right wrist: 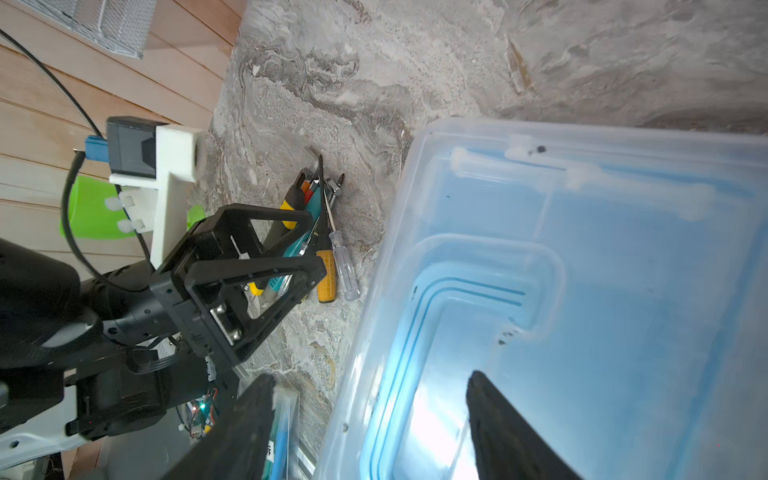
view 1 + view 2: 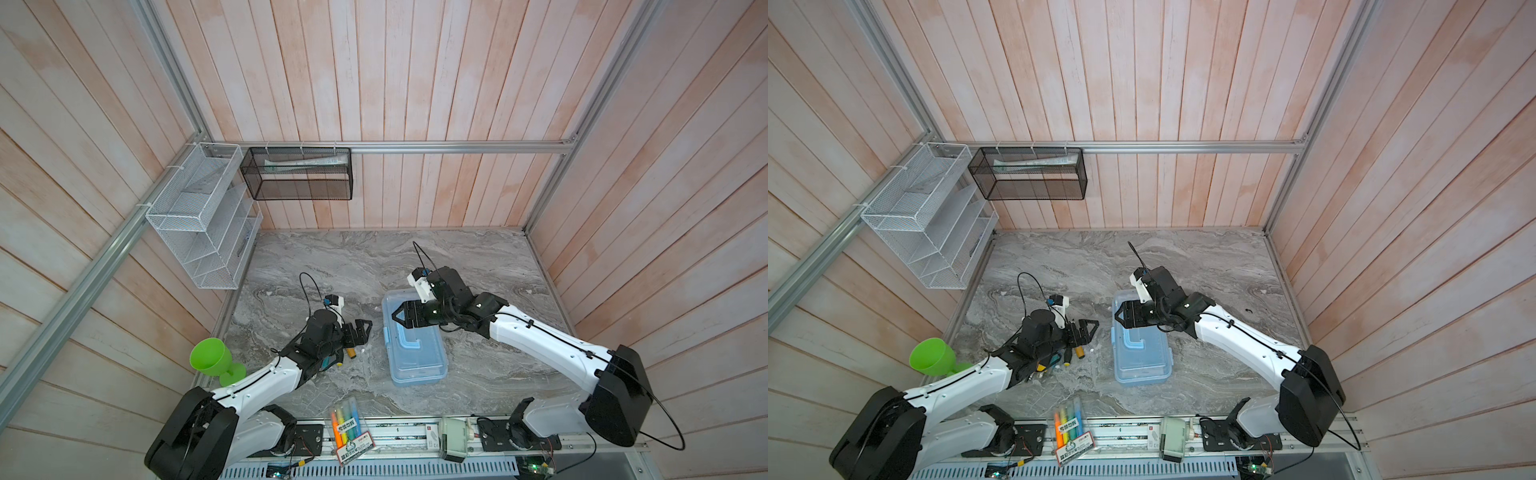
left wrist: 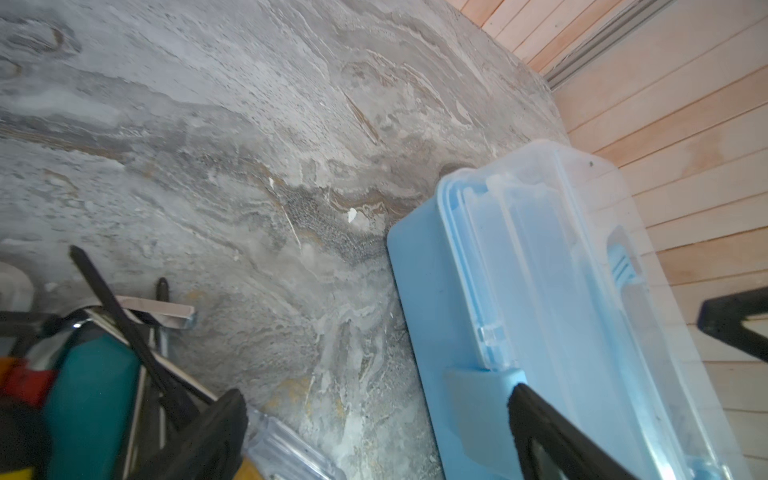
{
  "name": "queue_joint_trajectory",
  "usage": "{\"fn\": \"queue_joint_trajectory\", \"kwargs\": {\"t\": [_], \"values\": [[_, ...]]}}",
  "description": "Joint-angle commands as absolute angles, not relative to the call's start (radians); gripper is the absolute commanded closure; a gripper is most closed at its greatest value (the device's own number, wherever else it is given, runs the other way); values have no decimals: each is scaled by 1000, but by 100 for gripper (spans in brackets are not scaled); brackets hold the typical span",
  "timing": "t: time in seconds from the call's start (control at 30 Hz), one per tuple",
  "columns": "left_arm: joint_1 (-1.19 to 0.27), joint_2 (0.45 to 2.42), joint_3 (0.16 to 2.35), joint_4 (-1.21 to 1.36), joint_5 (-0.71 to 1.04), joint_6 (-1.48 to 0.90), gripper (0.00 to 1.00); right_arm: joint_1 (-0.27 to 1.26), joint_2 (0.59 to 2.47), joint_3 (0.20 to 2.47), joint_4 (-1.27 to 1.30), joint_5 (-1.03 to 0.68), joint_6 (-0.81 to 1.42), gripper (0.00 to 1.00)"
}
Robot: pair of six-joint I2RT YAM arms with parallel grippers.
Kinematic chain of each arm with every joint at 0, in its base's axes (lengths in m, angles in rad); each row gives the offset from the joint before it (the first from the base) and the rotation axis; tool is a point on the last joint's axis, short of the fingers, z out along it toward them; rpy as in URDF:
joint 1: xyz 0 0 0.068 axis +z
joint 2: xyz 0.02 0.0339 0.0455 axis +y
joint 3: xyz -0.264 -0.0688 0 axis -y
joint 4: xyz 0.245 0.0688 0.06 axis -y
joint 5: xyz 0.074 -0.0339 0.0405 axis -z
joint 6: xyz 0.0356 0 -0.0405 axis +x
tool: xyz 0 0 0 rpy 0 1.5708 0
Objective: Pack the tool kit
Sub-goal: 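Reach the right gripper to the box handle while the left gripper approaches the box side, then close the right gripper on the blue handle while the left gripper waits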
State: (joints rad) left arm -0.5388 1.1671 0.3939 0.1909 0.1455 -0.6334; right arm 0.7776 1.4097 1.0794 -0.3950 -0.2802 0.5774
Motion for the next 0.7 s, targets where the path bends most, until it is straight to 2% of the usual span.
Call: {"fn": "queue_joint_trajectory", "kwargs": {"t": [0.0,0.23,0.67], "values": [[-572,1189,371,251,122,-669,0,784,1446,1117,-420,-302,605,33],[-614,1219,387,234,81,-682,0,792,1524,1140,-460,-302,613,38],[-627,1298,415,302,109,-643,0,796,1566,1091,-384,-389,626,38]]}}
